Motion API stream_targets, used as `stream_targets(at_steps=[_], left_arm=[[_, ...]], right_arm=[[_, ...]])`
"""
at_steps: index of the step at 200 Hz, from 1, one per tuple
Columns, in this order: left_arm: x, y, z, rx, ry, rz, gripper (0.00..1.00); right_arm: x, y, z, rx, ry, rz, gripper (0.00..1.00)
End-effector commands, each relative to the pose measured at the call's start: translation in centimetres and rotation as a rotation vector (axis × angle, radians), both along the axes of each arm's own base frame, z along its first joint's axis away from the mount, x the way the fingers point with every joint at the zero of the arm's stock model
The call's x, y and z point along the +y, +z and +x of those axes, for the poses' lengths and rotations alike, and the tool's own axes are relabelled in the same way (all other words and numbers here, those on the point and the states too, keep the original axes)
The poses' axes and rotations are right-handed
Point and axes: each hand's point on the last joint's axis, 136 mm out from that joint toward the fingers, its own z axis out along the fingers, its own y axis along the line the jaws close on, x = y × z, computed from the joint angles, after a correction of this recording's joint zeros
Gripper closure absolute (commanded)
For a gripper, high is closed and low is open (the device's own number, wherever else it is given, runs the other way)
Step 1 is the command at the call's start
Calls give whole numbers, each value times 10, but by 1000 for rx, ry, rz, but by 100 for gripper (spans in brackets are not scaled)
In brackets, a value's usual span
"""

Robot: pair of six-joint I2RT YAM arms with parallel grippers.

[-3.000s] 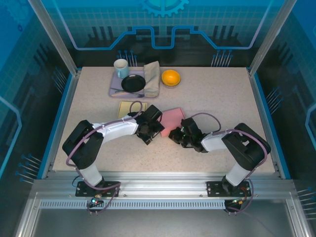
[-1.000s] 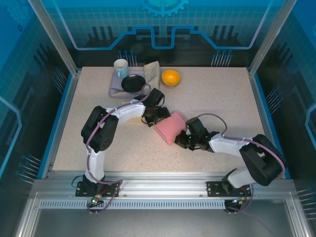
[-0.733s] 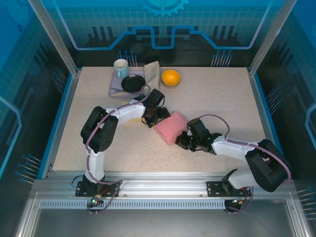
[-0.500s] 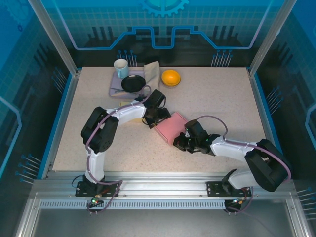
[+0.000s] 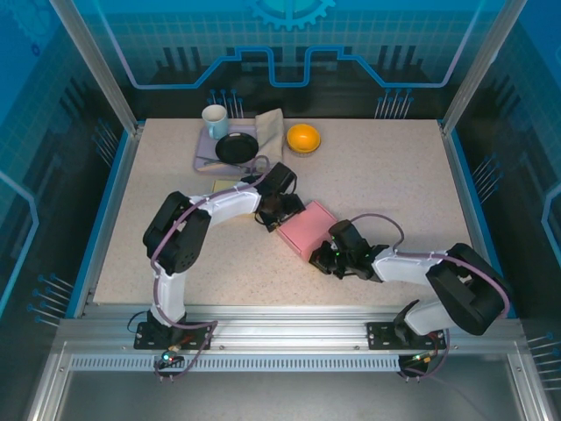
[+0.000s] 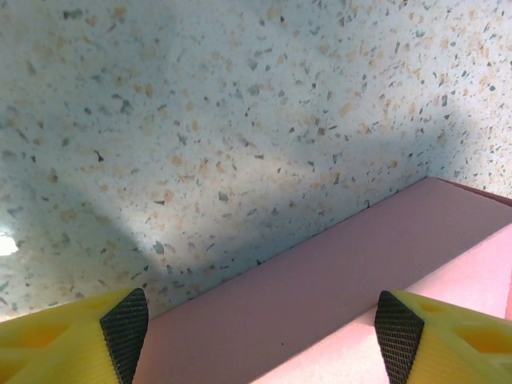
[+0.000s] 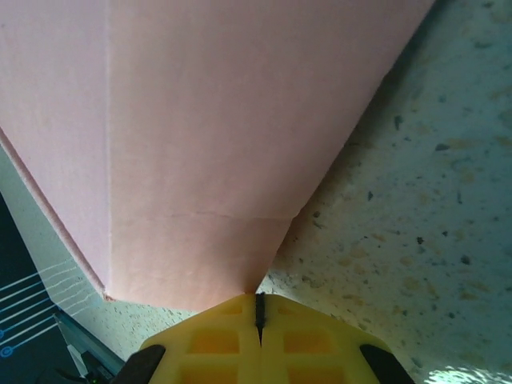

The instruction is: Fold the paper box

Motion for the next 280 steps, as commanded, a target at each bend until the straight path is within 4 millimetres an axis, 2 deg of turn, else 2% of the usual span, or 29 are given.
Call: stream_targets(at_steps=[1, 86, 117, 167, 188, 217, 240, 258, 280], left_arm=[[15, -36, -54, 181, 2, 100, 22], [-10, -48, -92, 250, -14, 41, 22], [-17, -51, -98, 266, -11, 24, 22], [-21, -46, -100, 275, 29, -23, 22], [-24, -44, -101, 281, 33, -42, 22], [-20, -47, -102, 283, 37, -31, 22], [-9, -51, -96, 279, 42, 4, 22], [7, -52, -88, 267, 42, 39, 22], [22, -45, -71, 235, 33, 60, 22]], right_arm=[[7, 5, 8, -24, -30, 34, 100], [41, 21, 33, -45, -6, 111, 100], [53, 28, 39, -70, 2, 134, 100], [63, 45, 53, -148, -104, 329, 100], [65, 52, 57, -166, -117, 358, 100], [58, 53, 56, -165, -164, 363, 100], [48, 41, 46, -114, -157, 304, 100], [32, 29, 31, -62, -113, 195, 100], [0, 14, 14, -18, -67, 45, 100]])
